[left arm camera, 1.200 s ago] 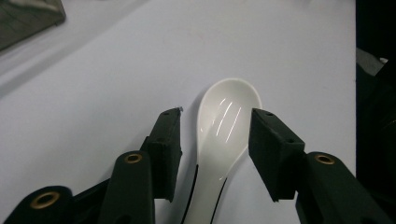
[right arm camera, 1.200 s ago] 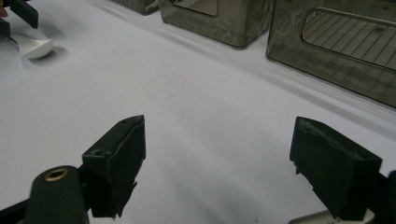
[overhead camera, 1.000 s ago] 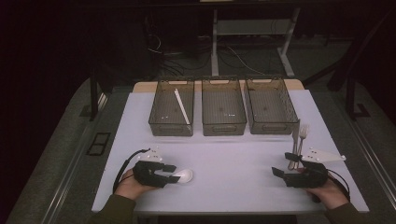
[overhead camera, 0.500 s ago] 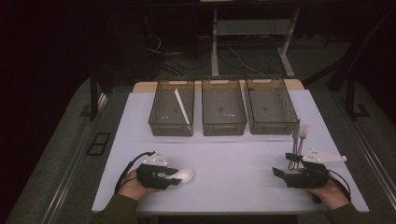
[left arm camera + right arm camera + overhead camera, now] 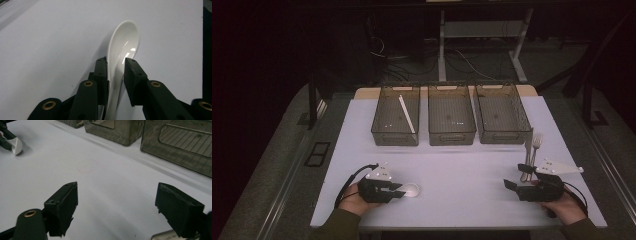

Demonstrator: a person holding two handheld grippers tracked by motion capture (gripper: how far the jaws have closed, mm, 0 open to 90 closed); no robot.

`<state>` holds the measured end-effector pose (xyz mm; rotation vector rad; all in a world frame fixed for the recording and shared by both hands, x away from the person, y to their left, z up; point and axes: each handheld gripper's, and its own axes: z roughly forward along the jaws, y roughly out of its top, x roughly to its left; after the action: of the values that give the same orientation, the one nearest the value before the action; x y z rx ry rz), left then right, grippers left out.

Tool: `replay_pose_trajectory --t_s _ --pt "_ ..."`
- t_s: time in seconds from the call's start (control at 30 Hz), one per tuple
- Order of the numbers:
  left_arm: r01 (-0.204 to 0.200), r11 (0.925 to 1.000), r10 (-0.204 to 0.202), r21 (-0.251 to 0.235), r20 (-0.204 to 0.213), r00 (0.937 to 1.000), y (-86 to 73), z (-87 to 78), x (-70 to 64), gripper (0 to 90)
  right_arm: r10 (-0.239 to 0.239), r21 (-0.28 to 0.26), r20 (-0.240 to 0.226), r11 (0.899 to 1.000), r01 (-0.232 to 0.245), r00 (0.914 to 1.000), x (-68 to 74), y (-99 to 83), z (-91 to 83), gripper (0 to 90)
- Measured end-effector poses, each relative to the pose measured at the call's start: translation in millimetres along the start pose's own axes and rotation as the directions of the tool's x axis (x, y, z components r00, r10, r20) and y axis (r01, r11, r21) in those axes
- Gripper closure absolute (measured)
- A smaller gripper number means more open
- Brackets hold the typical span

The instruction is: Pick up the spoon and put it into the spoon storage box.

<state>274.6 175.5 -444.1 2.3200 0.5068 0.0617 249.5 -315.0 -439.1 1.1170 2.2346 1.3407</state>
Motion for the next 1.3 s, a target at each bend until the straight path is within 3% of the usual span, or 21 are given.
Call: replay_pose_trajectory --t_s 0.2,0.3,0.5,0.63,0.93,1.3 --pt "-0.006 0.9999 0.006 0.014 0.005 1.0000 0.5 -1.4 -2.0 75.6 -0.002 0.000 -0.001 1.000 0.002 1.0000 0.1 0.0 0.0 18.1" --pt "0.007 1.0000 -0.007 0.002 0.032 0.9994 -0.4 -3.5 -1.9 80.0 0.002 0.001 -0.001 1.000 -0.002 1.0000 -0.1 0.1 -0.2 18.1" --pt "0.001 1.0000 -0.001 0.006 0.026 0.9997 0.2 -3.9 -3.0 82.2 0.001 0.004 0.000 1.000 -0.001 1.0000 0.0 0.0 -0.2 18.2" --pt "-0.004 1.0000 0.004 0.005 -0.016 0.9999 2.7 -4.7 -4.5 82.5 -0.001 0.003 -0.002 1.000 0.001 1.0000 -0.2 0.1 -0.5 18.2" --pt "0.065 0.9955 -0.067 -0.070 -0.038 0.9970 6.9 -11.6 2.3 82.5 -0.001 0.003 -0.004 1.000 0.001 1.0000 0.3 0.3 0.2 18.2" --pt "0.070 0.9929 -0.074 -0.097 -0.039 0.9965 21.9 -9.0 5.0 82.4 -0.005 -0.001 -0.006 1.000 0.005 1.0000 0.3 0.7 0.0 18.2"
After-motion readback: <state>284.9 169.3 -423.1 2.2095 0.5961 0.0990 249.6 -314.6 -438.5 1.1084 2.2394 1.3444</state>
